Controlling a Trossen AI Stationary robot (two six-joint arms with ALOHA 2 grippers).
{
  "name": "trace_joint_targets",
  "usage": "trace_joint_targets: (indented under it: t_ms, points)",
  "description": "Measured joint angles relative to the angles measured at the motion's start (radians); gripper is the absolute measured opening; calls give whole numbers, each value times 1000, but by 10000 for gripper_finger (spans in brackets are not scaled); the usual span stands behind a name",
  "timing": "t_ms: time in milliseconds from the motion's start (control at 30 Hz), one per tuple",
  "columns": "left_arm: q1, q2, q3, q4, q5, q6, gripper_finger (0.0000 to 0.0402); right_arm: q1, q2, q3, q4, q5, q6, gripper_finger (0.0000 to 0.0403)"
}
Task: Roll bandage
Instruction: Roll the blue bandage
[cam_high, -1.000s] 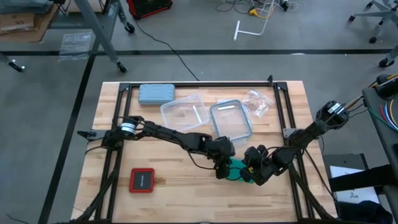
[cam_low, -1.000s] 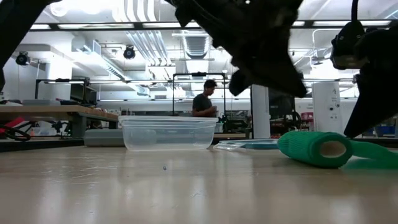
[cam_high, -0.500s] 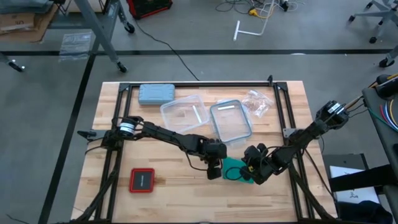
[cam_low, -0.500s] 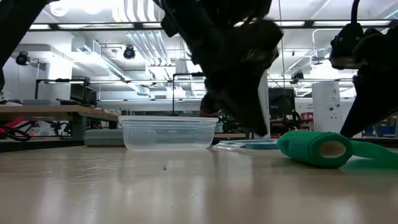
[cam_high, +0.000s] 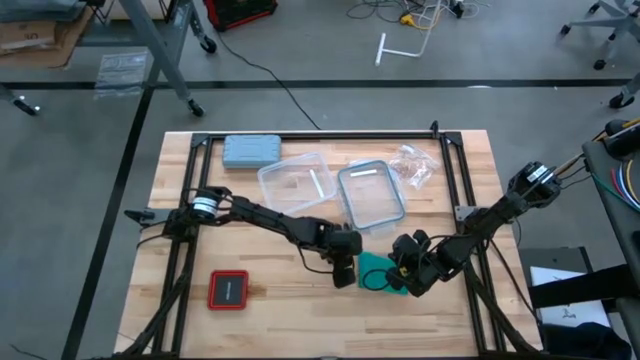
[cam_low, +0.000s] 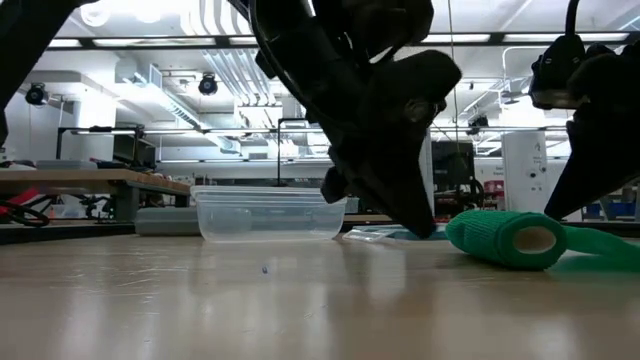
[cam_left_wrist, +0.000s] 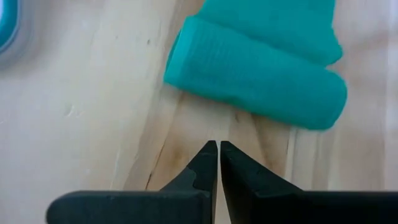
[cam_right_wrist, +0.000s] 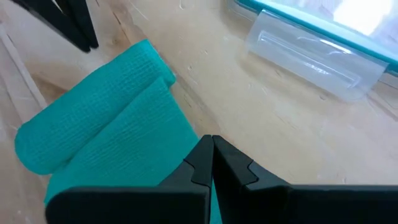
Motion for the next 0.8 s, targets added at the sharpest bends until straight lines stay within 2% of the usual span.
trace_joint_targets:
  t_ms: [233, 367, 467, 567, 700, 800]
  points:
    - [-1, 0, -37, 134, -5, -40, 19, -1, 0, 0, -19, -13, -9, 2]
    - [-1, 0, -78, 199, -10, -75, 20, -3, 0, -2, -59, -141, -10, 2]
    - [-4, 0, -92, 198, -8, -93, 18, -2, 0, -16, -51, -183, -6, 2]
    - [-10, 0, -97, 220, -1, -101, 18, -3, 0, -39, 3, -197, -4, 2]
    - [-21, 0, -103, 248, 0, -108, 23, -2, 0, -84, 179, -226, -55, 2]
    - [-25, 0, -114, 286, 4, -115, 26, -3, 0, -99, 207, -212, -58, 2]
